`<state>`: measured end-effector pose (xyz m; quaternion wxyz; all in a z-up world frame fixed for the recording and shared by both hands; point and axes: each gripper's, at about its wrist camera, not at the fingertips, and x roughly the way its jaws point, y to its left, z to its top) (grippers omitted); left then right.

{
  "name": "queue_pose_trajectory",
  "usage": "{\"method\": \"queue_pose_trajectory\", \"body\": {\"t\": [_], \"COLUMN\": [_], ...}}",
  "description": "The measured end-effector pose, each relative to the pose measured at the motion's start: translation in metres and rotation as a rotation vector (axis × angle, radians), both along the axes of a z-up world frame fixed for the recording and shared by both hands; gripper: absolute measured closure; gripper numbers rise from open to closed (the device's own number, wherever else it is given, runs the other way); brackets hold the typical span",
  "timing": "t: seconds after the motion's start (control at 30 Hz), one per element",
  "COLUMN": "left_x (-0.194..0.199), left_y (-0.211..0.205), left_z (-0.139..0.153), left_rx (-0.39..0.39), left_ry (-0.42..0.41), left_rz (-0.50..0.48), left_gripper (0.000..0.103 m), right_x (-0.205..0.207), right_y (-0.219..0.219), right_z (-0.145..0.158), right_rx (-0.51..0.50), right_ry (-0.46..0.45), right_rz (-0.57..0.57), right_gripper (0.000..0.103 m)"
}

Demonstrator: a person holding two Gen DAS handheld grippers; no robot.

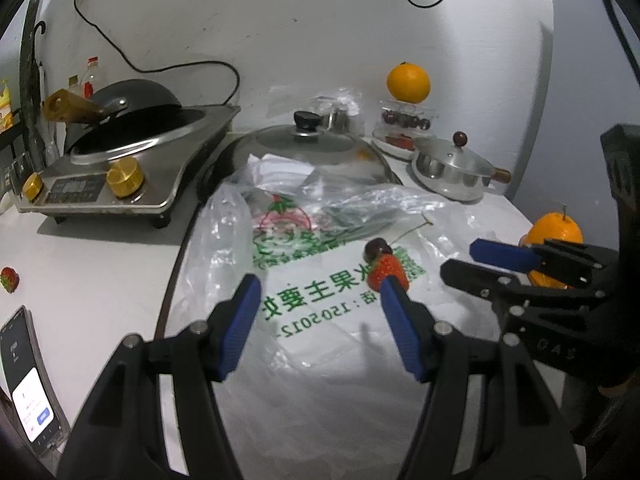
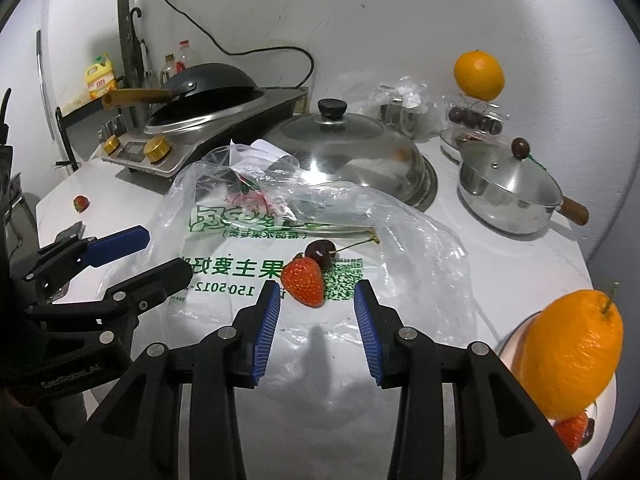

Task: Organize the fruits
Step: 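Close the right gripper on another red strawberry in the bag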

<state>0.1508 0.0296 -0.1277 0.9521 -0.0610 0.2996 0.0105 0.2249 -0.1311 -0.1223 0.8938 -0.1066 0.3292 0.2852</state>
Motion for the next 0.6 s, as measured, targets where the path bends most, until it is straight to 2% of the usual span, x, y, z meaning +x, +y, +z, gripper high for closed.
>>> {"method": "queue_pose_trajectory", "body": {"t": [0.6], "left_x": [0.019], "left_y": [0.022], "left_z": [-0.021], "left_rx": [-0.022], "left_ry": [0.049], "left_rz": [0.018], "left_gripper": [0.039], "right_x": [0.038], "right_y": [0.036], "right_z": [-0.033], "right_rx": [-0.026], "right_ry": [0.089], "right_rz": [0.015], "right_gripper": [0.062]}}
